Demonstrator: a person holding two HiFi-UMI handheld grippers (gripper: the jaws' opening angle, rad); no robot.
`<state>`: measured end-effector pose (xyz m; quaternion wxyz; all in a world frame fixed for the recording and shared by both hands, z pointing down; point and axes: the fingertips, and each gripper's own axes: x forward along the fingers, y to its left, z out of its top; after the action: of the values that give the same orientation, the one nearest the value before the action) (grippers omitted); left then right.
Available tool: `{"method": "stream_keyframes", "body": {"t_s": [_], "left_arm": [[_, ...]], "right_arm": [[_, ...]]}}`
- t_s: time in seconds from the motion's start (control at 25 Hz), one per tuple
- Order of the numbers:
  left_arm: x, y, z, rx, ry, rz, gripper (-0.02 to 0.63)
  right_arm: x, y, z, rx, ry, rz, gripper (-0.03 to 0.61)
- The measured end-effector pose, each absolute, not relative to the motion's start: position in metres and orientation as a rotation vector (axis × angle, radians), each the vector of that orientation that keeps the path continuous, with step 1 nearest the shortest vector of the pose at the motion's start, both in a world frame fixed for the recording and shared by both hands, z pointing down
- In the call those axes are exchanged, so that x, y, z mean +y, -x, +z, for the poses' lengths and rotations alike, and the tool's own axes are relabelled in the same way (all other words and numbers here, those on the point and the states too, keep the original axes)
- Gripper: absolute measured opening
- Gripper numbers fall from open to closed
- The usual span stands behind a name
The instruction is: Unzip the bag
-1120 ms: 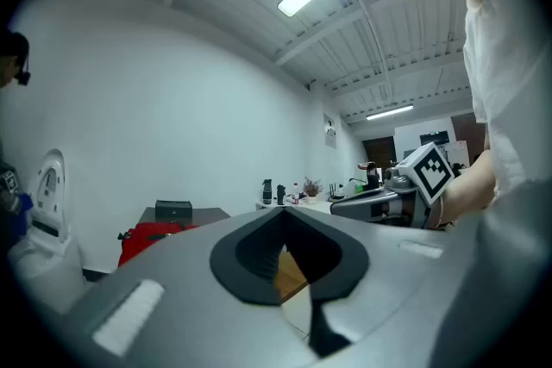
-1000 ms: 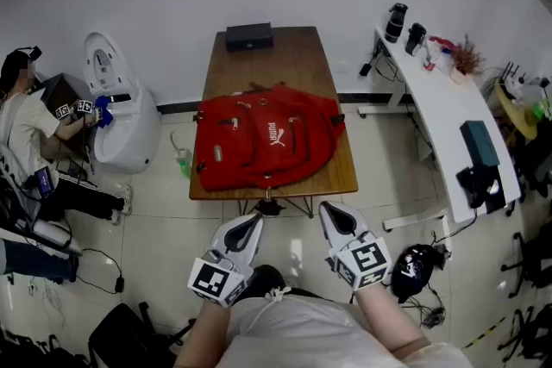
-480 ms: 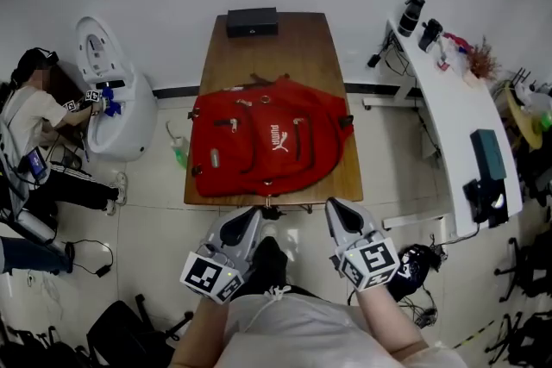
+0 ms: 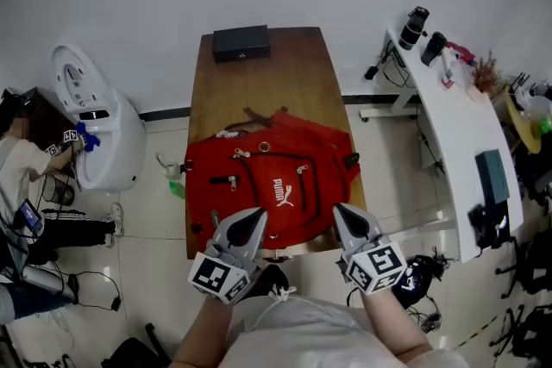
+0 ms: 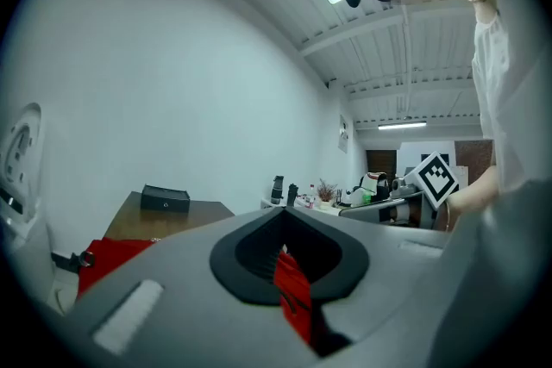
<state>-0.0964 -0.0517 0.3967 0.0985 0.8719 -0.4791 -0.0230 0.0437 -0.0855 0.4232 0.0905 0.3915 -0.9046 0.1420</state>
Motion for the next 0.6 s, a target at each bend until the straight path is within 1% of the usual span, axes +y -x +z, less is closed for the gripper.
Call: {"method": "stream_keyframes", "body": {"t_s": [0.32,0.6], "left_arm": [[-0.123,0.093,0.416,-1.272,-2.62,0.02,0.006],[-0.151,0.084,0.438,-1.263,-2.566,0.086,0.006]], "right_arm": [[-0.15,-0.039,0.439,-2.629,-1.232,0.479,0.009],[-0.175,-0.031,0.461,-2.614,-1.095,0.514,0.009]]}}
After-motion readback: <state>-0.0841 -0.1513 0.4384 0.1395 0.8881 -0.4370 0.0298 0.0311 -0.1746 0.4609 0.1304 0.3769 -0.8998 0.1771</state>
